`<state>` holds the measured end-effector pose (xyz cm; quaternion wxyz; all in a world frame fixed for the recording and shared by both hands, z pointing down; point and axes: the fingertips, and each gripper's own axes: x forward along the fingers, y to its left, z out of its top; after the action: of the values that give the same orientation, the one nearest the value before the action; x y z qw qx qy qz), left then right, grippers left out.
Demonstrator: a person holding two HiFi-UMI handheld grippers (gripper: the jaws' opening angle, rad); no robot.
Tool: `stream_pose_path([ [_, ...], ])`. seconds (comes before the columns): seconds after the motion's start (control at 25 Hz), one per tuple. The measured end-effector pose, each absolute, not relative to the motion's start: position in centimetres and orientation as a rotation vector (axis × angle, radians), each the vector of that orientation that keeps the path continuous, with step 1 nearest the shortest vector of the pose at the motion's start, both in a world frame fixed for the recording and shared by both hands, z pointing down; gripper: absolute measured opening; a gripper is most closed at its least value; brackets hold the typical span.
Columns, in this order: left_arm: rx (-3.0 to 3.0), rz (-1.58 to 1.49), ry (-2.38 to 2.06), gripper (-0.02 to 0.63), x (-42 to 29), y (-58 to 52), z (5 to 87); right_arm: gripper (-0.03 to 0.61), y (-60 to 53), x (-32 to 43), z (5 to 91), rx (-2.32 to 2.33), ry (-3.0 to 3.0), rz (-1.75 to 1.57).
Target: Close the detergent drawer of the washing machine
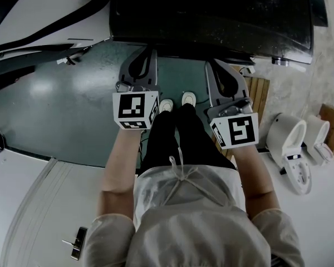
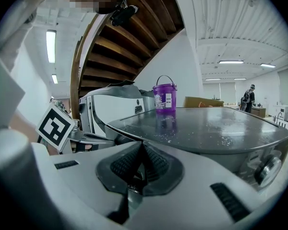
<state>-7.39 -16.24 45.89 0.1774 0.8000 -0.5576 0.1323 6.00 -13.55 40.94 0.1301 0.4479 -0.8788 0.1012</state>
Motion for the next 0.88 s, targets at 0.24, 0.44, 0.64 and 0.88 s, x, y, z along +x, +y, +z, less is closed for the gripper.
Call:
stream_pose_path([
  [0.24,2.254,0.375,-1.554,0.02,-7.5,-16.6,45.8,0.006,-14.2,6.1,40.5,1.308,-2.558,0.282],
  [0.44,2.257,0.408,-1.55,0.018,-7.4,-16.9,45.9,0.006,-14.8,6.7,40.4,1.326,-2.546,0.279],
  [0.64,2.262,0.407,-1.547,0.018,-7.4,-17.2,45.9,0.007,-15.2,6.8,40.4,1.339,-2.54,0.282],
  [0.88,2.266,0.424,-1.515,0.018,-7.4,-17.2,45.9,0.008,-14.7,6.5,40.0,1.33,-2.529,0.278],
])
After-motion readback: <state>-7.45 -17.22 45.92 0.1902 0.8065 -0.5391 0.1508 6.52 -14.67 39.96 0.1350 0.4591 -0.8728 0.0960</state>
